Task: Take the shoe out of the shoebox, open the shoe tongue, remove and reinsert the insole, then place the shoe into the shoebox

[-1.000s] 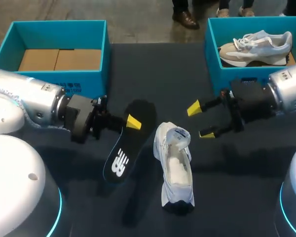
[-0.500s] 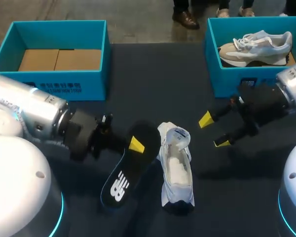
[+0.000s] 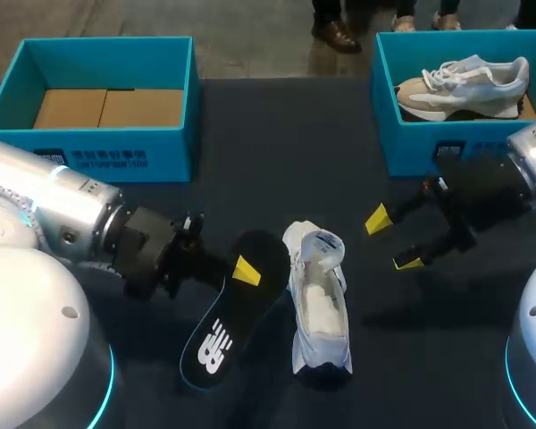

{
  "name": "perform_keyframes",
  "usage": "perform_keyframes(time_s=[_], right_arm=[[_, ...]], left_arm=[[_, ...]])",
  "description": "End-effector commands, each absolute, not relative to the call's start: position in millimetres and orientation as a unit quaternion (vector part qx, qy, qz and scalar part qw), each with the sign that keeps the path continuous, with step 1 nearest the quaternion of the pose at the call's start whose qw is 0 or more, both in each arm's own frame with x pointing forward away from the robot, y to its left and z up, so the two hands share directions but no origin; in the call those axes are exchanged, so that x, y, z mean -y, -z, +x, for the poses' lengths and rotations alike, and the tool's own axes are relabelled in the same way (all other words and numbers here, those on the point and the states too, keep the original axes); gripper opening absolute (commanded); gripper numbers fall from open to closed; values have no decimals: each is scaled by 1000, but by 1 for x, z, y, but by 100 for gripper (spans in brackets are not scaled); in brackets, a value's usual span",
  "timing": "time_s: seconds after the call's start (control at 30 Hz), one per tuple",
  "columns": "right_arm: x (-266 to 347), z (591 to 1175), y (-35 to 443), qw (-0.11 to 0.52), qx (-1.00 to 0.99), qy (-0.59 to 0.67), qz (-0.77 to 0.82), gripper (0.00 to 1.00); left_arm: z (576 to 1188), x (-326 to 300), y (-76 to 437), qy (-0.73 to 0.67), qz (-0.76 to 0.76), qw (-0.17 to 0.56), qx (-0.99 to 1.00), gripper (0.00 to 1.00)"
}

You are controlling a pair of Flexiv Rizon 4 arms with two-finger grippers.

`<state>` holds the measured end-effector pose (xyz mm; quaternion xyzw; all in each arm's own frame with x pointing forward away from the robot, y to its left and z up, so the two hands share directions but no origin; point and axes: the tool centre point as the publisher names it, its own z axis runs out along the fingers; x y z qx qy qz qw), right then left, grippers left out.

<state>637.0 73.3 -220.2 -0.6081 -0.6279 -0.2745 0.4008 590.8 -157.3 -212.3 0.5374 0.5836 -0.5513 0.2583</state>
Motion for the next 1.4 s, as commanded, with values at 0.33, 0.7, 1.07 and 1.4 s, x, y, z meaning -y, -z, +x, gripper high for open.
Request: perform_keyframes(time_s=[0.33, 0.7, 1.07, 1.4], right_arm=[[-49, 625, 250, 287, 796, 255, -469, 100], [-45, 624, 260, 302, 814, 243, -433, 100], [-43, 623, 271, 209, 881, 244, -347, 100], [-30, 618, 292, 163, 910, 249, -288, 100]], left_arm=[[564, 172, 228, 601, 518, 180, -582, 0], [557, 171, 233, 603, 514, 159, -589, 0], [546, 172, 236, 635, 468, 162, -593, 0], [527, 180, 237, 656, 429, 162, -600, 0]])
